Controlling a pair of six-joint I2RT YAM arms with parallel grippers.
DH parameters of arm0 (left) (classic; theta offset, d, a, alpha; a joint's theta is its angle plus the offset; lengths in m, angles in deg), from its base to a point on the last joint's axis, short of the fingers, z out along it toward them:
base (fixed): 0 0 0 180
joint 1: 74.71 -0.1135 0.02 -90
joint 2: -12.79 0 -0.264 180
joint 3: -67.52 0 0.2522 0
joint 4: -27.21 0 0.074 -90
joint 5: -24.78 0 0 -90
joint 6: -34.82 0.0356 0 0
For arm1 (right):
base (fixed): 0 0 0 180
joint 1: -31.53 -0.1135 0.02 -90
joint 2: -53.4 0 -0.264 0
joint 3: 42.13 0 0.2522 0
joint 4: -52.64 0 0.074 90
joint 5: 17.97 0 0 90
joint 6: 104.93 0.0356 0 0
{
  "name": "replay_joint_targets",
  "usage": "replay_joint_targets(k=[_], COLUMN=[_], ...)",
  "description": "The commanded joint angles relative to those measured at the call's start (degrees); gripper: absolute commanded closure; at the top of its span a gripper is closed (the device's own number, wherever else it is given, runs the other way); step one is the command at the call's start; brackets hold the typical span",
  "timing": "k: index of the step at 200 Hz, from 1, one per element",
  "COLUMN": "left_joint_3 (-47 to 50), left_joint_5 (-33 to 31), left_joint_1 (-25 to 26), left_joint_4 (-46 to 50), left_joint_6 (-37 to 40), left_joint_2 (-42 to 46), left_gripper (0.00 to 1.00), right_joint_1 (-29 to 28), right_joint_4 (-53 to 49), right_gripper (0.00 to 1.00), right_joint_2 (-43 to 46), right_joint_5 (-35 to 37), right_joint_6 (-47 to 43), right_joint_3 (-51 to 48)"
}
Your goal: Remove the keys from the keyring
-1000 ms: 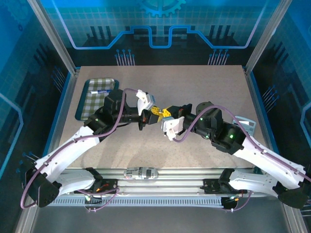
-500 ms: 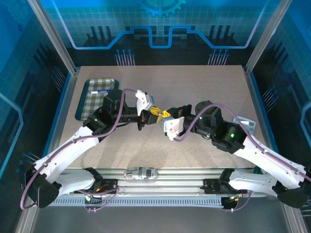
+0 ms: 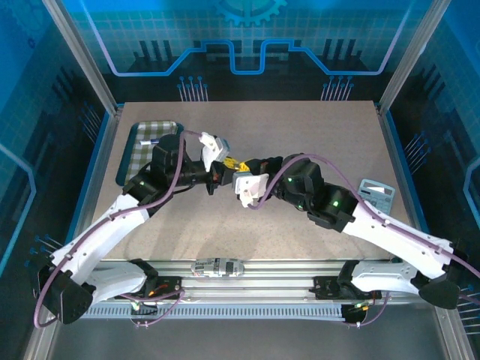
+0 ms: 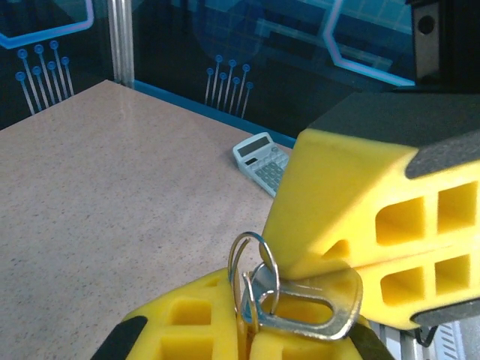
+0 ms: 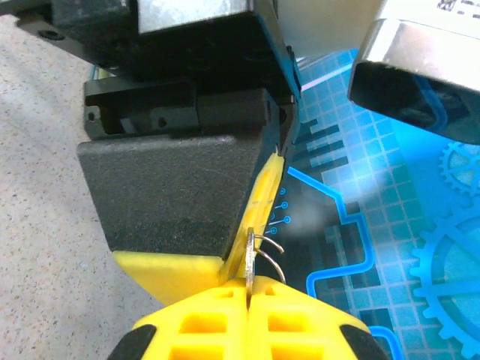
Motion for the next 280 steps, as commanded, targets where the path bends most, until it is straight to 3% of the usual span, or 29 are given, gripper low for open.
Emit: replay_joint_targets(k=[1, 35, 92, 173, 208, 246, 280], left_joint_3=[-3.23, -3.04, -1.82, -0.56, -0.21, -0.9, -1.31], left_joint_5=[4.12, 4.36, 11.76, 9.46, 8.54, 7.75, 7.32], left_joint_1=[2.06, 2.98, 4.72, 6.66, 6.67, 6.67, 6.66], left_joint_4=[-19.09, -18.61, -31.56, -35.16, -37.27, -37.24, -36.64], left_joint_6=[-1.75, -1.17, -10.86, -12.46, -13.3, -13.36, -13.34], left_joint_2=[3.79, 3.98, 1.28, -0.35, -1.21, -2.09, -2.28], left_gripper=[1.0, 1.0, 1.0, 1.0, 0.96, 0.72, 0.59], right_joint_1=[-4.35, -3.46, -2.23, 3.43, 6.12, 7.99, 9.55], right_joint_4=[-13.79, -10.99, 0.53, 11.6, 12.86, 15.81, 16.8], right_gripper=[1.0, 1.0, 1.0, 1.0, 1.0, 1.0, 1.0], right_joint_2=[-8.64, -6.85, -6.29, -1.2, -0.11, 1.08, 1.92], right_joint_5=[-6.38, -8.97, -14.22, -21.4, -22.97, -23.99, -25.76], right_joint_6=[1.31, 1.86, 9.56, 18.0, 18.19, 20.2, 21.83], right_joint_3=[-3.66, -5.61, -8.66, -12.37, -11.81, -12.53, -12.9])
